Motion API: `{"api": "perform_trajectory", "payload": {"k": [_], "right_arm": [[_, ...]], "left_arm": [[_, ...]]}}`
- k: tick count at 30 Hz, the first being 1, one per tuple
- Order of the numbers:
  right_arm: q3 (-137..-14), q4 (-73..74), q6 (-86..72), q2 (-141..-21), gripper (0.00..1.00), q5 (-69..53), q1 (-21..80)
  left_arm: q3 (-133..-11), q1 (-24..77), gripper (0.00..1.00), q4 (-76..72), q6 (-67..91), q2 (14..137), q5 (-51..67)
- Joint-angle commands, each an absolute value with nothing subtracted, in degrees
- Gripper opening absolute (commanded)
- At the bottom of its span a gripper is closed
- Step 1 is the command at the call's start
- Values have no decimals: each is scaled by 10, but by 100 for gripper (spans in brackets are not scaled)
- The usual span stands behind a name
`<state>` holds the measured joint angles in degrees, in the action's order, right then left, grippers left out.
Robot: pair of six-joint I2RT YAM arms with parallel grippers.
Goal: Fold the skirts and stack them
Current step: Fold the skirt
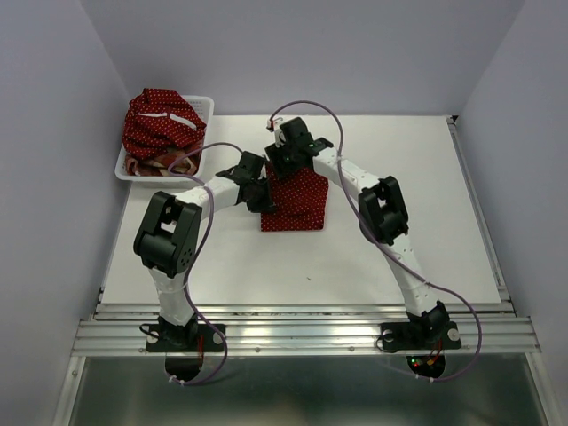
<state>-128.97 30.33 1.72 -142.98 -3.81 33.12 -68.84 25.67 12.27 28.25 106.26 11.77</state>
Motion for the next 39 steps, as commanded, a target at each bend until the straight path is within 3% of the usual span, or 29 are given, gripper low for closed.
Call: {"api": "perform_trajectory", "payload": {"k": [1, 2, 5, 8, 9, 12, 28, 39], "right_arm": [[-1299, 236, 24, -1422, 58, -27, 336], [-1292, 229, 21, -1420, 55, -32, 336], [-1264, 198, 18, -1408, 31, -37, 336], [-1247, 178, 15, -1397, 19, -49, 336], [-1245, 167, 12, -1391, 11, -55, 336], [-1248, 159, 10, -1383, 3, -81, 336], [-1220, 52, -24, -1381, 4, -116, 336], [-1261, 48, -26, -1464, 19, -93, 336]], "left_arm": [[-674, 257, 0, 119, 288, 1053, 111], [-670, 258, 0, 118, 288, 1051, 111], [-662, 258, 0, 115, 294, 1049, 108], [-659, 258, 0, 114, 294, 1046, 105], [-659, 258, 0, 114, 294, 1045, 105], [-659, 257, 0, 114, 290, 1039, 103], [-638, 257, 0, 112, 279, 1016, 94], [-623, 258, 0, 130, 295, 1015, 88]]}}
